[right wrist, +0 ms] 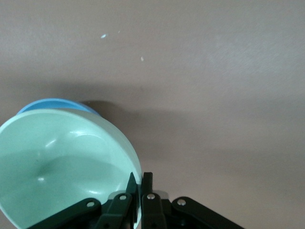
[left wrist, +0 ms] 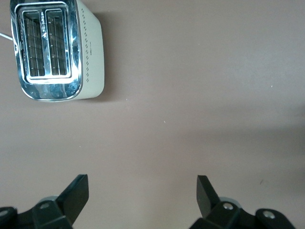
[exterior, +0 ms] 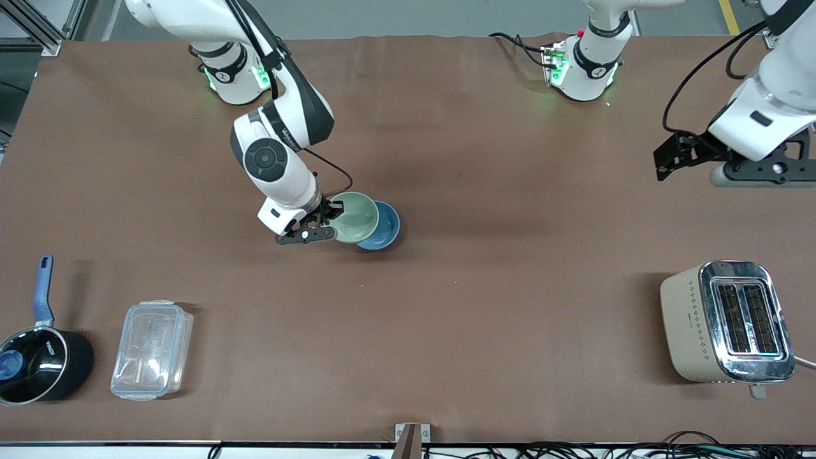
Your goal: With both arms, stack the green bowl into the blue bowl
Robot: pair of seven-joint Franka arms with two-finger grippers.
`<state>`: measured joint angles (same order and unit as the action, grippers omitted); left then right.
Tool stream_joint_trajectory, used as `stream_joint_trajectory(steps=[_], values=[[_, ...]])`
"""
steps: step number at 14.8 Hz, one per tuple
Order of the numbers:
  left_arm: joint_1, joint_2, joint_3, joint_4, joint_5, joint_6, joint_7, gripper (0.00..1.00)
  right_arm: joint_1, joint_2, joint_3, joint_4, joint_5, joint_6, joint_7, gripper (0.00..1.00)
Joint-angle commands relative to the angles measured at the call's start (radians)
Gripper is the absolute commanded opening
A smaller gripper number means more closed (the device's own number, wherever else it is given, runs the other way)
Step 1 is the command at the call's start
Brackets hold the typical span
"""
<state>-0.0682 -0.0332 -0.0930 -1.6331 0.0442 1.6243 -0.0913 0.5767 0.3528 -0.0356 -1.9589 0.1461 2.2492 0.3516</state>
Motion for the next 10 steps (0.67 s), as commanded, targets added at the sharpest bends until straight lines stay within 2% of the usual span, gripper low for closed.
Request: stream_joint_trajectory(steps=[1,10], values=[[-0.025,-0.050,0.027,-0.050,-0.020,-0.007,0.024,1.00,0.038,0.015,-0.010,0.012,0.087,0.013,0.004,0.00],[-0.018,-0.045,0.029,-0.030,-0.046,-0.009,0.033,1.00,0.058,0.034,-0.010,0.011,0.095,0.032,-0.002,0.00]])
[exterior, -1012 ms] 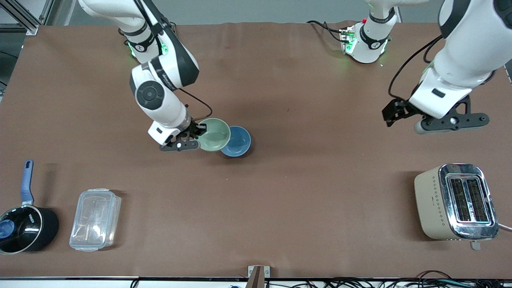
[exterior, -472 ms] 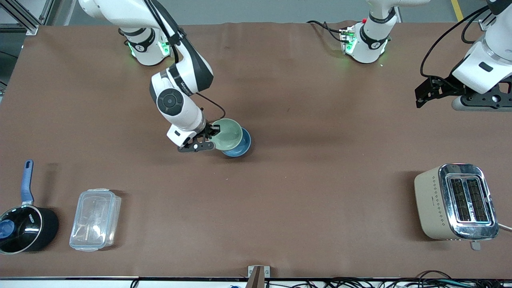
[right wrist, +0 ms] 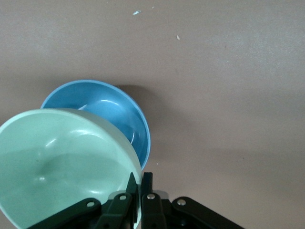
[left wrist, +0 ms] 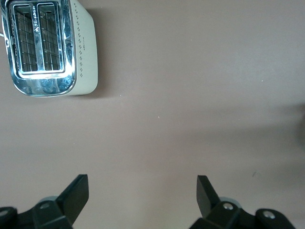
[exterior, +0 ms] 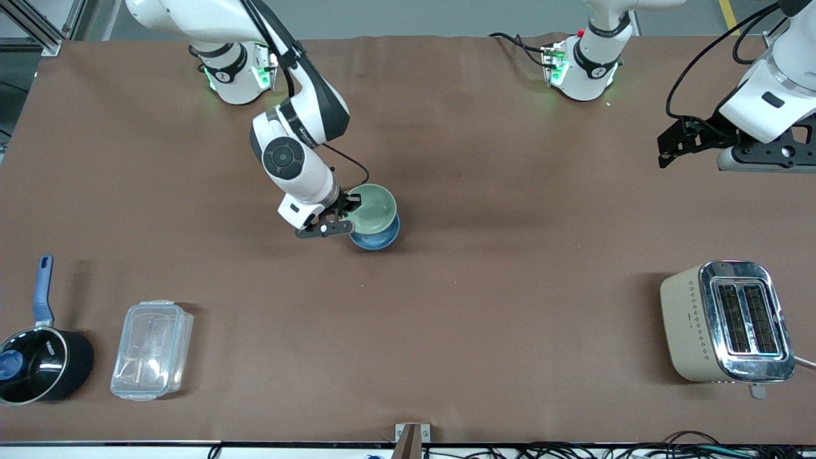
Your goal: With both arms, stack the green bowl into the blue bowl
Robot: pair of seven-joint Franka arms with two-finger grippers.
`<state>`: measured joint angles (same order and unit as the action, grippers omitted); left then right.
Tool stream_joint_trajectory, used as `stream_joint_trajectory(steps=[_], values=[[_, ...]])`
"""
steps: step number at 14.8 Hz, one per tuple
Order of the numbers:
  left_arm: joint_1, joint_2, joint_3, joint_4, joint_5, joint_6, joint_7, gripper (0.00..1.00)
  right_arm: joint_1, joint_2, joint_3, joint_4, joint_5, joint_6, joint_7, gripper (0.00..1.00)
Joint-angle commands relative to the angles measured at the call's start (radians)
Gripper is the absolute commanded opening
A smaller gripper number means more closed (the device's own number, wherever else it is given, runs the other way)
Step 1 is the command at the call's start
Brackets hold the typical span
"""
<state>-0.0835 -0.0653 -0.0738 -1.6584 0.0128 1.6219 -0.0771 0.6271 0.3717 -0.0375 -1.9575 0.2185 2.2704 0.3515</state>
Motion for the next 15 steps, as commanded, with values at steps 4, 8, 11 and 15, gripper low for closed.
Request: stream_joint_trajectory(steps=[4,8,11,15], values=[[-0.001,-0.011,0.012,0.019,-0.011,-0.043,0.020,1.00,0.010,0.039,-0.008,0.009,0.022,0.057,-0.002,0.01],[0.001,-0.011,0.012,0.019,-0.013,-0.048,0.023,1.00,0.011,0.046,-0.008,0.008,0.022,0.058,-0.002,0.02],[0.002,-0.011,0.012,0.019,-0.013,-0.048,0.023,1.00,0.010,0.052,-0.008,0.009,0.022,0.061,-0.008,0.03],[0.002,-0.008,0.012,0.019,-0.013,-0.048,0.023,1.00,0.014,0.056,-0.008,0.011,0.022,0.069,-0.009,0.05]])
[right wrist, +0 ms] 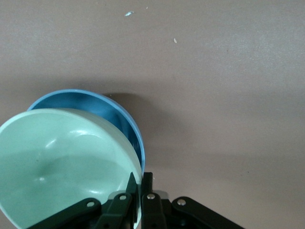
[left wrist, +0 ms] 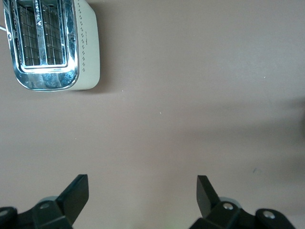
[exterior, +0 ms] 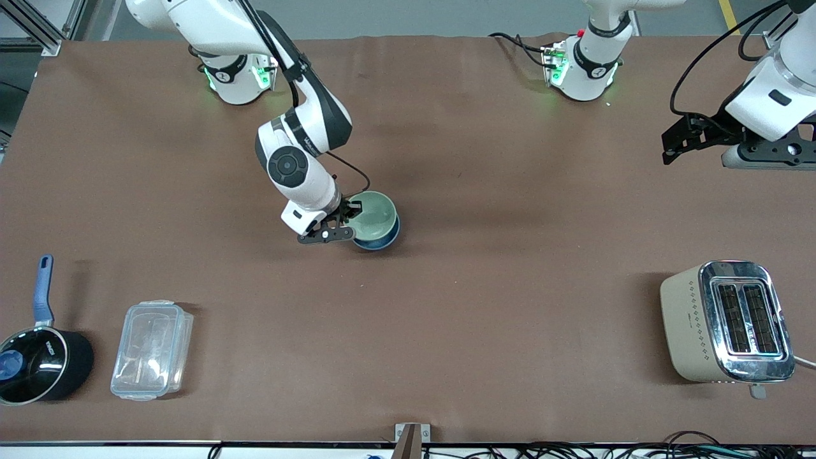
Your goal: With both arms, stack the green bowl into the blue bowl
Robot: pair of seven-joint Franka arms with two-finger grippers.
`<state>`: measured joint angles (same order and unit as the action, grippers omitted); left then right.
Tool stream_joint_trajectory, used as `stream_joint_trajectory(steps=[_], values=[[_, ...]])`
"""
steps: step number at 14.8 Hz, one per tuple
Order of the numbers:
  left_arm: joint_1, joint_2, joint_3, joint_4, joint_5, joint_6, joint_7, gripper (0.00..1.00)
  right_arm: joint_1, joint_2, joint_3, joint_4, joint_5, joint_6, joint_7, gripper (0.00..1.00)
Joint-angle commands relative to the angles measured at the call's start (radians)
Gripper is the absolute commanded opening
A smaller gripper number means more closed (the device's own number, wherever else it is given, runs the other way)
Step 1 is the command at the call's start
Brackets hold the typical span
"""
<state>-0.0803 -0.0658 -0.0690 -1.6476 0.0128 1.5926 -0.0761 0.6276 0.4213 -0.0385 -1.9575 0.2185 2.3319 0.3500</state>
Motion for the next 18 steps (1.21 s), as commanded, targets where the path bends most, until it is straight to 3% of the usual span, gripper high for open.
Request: stream_joint_trajectory(steps=[1,11,13,14,16,18], values=[[-0.001,-0.008,0.008,0.009,-0.013,-0.019,0.022,1.00,0.017,0.008,-0.007,0.011,0.022,0.007,-0.008,0.05],[0.004,-0.009,0.008,0.008,-0.013,-0.029,0.019,1.00,0.027,0.036,-0.006,0.035,0.025,0.032,0.000,0.06],[0.004,-0.008,0.008,0.008,-0.013,-0.033,0.018,1.00,0.027,0.036,-0.006,0.037,0.025,0.030,0.001,0.10],[0.004,-0.008,0.008,0.006,-0.014,-0.033,0.018,1.00,0.027,0.036,-0.006,0.038,0.025,0.030,0.003,0.25],[0.004,-0.008,0.008,0.008,-0.014,-0.034,0.019,1.00,0.027,0.036,-0.006,0.040,0.025,0.029,0.003,1.00],[0.004,-0.008,0.008,0.008,-0.014,-0.034,0.019,1.00,0.012,0.025,-0.011,0.045,0.022,0.018,-0.017,1.00]])
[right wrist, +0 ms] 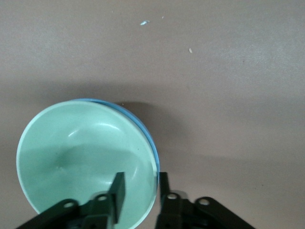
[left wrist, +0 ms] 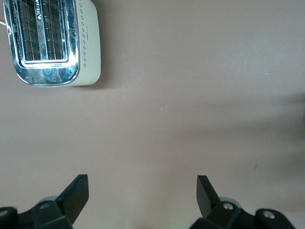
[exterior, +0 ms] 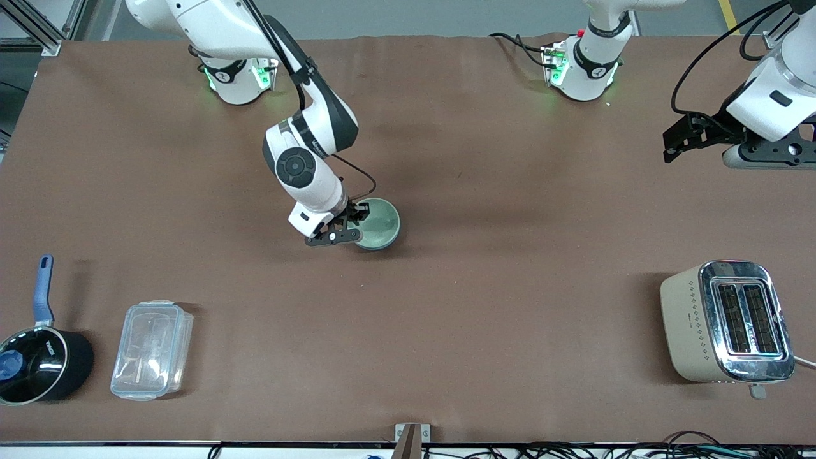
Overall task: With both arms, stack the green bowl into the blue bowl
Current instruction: 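Open the right gripper and lift it away from the stacked bowls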
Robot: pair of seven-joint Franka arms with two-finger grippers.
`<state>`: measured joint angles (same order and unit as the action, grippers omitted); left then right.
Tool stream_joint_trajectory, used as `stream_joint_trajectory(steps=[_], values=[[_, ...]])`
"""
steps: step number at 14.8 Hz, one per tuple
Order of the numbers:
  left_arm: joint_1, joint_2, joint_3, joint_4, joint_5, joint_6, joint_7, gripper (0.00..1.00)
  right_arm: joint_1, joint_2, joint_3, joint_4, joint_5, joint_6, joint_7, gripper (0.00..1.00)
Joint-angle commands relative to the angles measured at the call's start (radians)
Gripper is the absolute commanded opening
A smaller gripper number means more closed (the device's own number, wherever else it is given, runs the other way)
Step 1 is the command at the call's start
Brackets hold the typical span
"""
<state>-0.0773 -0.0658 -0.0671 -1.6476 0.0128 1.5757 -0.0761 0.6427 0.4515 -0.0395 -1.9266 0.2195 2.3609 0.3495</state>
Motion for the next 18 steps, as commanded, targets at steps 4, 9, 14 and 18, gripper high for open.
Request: stream_joint_trajectory(steps=[4,9,14,18], values=[[0.001,-0.008,0.006,0.008,-0.014,-0.017,0.018,1.00,-0.128,-0.137,-0.019,0.014,0.018,-0.150,-0.108,1.00],[0.002,-0.008,0.006,0.008,-0.014,-0.017,0.018,1.00,-0.346,-0.301,-0.020,0.014,0.008,-0.236,-0.207,1.00],[0.001,-0.008,0.006,0.009,-0.016,-0.017,0.016,1.00,-0.449,-0.402,-0.026,0.043,-0.182,-0.356,-0.199,1.00],[0.001,-0.008,0.004,0.014,-0.016,-0.017,0.019,1.00,-0.538,-0.458,-0.023,0.133,-0.204,-0.530,-0.207,1.00]])
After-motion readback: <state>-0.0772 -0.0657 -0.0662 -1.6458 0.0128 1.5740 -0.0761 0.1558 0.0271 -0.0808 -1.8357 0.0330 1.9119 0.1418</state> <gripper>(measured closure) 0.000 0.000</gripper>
